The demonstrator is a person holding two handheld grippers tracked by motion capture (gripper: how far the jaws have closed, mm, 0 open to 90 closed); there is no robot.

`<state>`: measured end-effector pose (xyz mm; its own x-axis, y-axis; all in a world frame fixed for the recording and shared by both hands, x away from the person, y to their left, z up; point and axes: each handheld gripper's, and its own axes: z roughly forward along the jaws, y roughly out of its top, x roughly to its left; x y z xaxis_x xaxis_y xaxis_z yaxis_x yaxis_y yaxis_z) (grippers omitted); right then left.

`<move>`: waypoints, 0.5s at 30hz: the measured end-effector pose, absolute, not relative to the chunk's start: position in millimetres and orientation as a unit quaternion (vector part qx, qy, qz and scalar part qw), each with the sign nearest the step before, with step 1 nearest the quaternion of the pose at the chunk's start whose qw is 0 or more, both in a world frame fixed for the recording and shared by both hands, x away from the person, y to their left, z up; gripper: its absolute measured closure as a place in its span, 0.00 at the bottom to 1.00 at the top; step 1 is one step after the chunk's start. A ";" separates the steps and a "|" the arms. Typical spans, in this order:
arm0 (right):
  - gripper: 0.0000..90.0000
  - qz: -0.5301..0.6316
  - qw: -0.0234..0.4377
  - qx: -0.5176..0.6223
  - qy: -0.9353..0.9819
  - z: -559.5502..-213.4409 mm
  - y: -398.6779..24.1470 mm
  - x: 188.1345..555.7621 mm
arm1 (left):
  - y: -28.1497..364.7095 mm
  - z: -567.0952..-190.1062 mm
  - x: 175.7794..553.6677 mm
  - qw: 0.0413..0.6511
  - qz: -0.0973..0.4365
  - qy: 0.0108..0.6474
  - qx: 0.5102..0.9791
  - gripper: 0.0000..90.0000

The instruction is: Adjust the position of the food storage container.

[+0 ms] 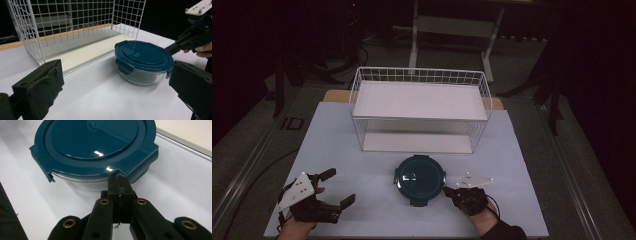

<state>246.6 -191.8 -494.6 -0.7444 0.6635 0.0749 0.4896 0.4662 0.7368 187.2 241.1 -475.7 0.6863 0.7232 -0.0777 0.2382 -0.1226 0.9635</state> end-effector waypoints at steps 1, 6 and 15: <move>1.00 0.389 0.113 0.341 0.848 -494.7 -192.1 247.1 | 241.0 -475.7 187.2 0.572 0.212 0.334 0.718 0.00; 1.00 0.392 0.115 0.343 0.846 -495.3 -192.5 249.3 | 240.8 -476.0 187.4 0.572 0.211 0.335 0.718 0.00; 0.98 0.407 0.121 0.338 0.840 -486.9 -195.7 243.6 | 240.9 -476.1 187.4 0.571 0.210 0.334 0.720 0.00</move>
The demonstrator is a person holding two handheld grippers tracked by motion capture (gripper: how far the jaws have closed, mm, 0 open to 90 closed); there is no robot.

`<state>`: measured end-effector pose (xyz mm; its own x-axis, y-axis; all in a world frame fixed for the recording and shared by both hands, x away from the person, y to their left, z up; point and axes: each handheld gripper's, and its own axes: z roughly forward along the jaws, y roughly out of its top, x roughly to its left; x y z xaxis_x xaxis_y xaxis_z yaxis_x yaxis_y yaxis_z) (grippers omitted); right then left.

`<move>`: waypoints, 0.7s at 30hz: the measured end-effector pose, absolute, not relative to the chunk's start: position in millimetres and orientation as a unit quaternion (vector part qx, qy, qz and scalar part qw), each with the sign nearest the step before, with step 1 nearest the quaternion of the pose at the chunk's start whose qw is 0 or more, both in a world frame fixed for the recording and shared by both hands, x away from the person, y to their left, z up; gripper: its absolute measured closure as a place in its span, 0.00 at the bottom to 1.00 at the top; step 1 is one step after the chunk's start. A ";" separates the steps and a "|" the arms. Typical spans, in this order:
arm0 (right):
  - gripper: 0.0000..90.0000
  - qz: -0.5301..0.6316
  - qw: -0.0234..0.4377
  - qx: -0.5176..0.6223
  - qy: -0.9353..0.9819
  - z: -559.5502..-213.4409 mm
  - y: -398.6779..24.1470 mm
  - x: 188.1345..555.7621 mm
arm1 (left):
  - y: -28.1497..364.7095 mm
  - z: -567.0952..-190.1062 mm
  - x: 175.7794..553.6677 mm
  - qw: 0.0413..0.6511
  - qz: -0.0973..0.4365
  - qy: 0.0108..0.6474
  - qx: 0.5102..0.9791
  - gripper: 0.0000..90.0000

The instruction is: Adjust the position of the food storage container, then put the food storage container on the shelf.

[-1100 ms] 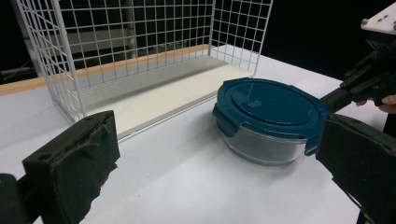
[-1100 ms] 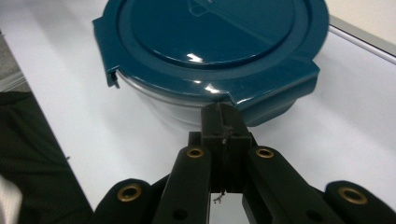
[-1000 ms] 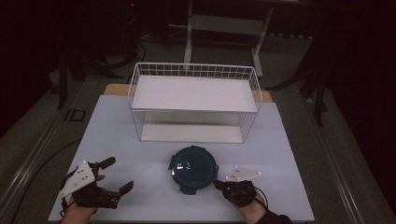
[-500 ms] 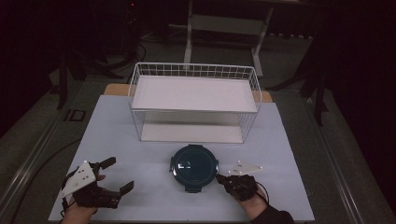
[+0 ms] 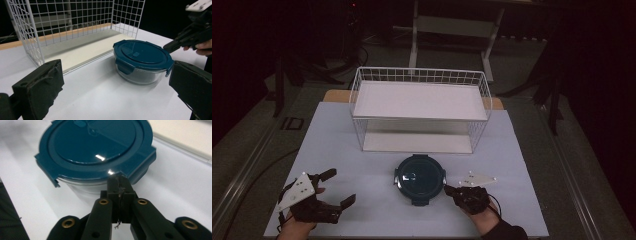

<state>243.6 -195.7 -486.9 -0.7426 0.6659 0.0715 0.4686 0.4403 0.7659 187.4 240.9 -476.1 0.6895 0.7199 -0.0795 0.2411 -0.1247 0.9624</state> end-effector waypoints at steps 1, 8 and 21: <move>0.96 0.411 0.125 0.337 0.838 -484.4 -196.8 242.2 | 240.7 -476.3 187.6 0.571 0.208 0.334 0.720 0.00; 0.68 0.440 0.143 0.334 0.821 -473.9 -203.7 241.2 | 236.0 -477.4 187.5 0.568 0.199 0.328 0.728 0.00; 0.12 0.519 0.123 0.316 0.785 -458.0 -208.9 239.5 | 220.6 -467.2 187.2 0.574 0.173 0.315 0.736 0.00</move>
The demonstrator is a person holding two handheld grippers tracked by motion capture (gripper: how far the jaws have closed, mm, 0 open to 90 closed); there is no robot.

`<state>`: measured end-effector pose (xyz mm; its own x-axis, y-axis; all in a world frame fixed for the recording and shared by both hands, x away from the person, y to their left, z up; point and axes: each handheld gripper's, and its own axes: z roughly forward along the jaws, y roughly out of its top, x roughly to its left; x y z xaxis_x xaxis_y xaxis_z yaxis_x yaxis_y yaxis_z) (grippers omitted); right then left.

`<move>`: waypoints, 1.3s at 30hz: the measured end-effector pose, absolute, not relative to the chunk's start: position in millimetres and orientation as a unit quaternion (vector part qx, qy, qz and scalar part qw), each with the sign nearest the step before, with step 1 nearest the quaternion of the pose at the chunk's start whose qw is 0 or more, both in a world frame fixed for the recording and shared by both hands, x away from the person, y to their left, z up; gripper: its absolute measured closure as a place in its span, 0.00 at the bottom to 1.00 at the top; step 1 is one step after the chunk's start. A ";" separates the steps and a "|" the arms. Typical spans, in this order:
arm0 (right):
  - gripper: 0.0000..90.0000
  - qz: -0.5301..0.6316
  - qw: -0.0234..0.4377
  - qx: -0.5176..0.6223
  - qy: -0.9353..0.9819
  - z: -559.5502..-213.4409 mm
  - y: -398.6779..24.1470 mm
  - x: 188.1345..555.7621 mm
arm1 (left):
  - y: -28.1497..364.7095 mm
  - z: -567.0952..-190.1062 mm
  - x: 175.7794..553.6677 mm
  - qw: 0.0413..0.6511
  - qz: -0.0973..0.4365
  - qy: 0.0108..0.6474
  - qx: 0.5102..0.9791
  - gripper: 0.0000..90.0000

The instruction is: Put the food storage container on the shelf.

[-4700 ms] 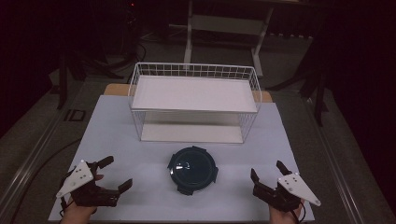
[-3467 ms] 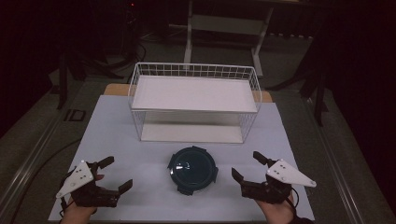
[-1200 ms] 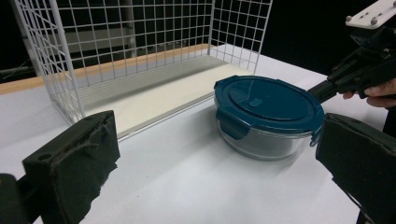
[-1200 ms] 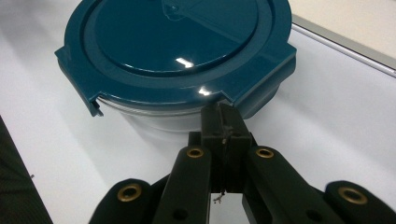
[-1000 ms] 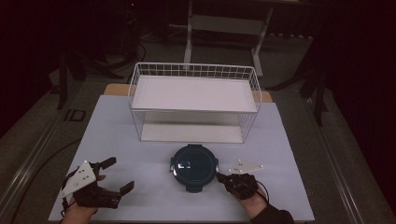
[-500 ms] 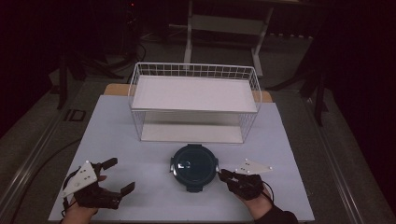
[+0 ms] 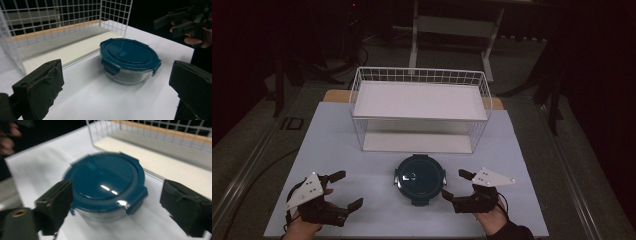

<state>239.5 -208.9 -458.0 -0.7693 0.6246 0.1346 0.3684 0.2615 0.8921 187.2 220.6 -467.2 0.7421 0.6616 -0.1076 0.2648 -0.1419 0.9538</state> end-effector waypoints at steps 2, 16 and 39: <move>0.12 0.540 0.129 0.318 0.769 -450.4 -212.7 239.8 | 216.4 -462.4 186.8 0.579 0.160 0.313 0.736 0.00; 0.18 0.546 0.171 0.306 0.761 -423.4 -224.5 237.6 | 189.6 -431.4 217.5 0.570 0.079 0.327 0.750 0.00; 0.12 0.520 0.162 0.333 0.769 -440.7 -205.0 262.3 | 144.4 -470.3 293.2 0.484 -0.076 0.435 0.755 0.02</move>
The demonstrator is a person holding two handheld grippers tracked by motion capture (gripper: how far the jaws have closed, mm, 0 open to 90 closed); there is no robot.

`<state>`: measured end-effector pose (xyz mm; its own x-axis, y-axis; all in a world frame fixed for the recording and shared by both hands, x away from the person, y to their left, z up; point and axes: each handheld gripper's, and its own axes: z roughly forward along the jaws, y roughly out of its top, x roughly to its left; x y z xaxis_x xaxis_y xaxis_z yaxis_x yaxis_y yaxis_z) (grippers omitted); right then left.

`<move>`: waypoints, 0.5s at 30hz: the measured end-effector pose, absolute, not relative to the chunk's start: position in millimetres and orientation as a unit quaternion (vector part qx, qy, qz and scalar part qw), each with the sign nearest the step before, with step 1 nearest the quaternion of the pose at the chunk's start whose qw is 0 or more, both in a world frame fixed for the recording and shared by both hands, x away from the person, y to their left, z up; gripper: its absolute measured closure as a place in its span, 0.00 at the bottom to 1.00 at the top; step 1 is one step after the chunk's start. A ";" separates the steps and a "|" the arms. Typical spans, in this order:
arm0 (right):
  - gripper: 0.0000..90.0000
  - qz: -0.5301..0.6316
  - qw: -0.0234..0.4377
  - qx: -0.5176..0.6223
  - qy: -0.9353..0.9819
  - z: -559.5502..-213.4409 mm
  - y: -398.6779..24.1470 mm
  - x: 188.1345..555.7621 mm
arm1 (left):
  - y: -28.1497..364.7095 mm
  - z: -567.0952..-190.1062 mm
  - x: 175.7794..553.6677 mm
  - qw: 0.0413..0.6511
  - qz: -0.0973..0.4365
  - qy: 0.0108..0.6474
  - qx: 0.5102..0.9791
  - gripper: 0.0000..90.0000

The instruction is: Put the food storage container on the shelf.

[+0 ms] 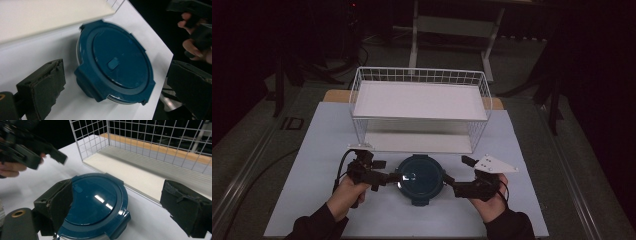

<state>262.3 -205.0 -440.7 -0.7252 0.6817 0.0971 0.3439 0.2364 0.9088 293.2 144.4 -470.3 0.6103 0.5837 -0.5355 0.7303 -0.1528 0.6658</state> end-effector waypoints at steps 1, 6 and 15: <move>0.12 0.520 0.162 0.333 0.769 -440.7 -205.0 262.3 | 143.3 -474.0 295.7 0.480 -0.090 0.440 0.753 0.02; 0.14 0.514 0.154 0.333 0.775 -446.2 -202.3 263.7 | 143.1 -491.2 307.0 0.461 -0.150 0.481 0.731 0.02; 0.15 0.502 0.146 0.335 0.784 -454.1 -201.1 264.4 | 148.2 -512.3 318.8 0.438 -0.234 0.520 0.695 0.18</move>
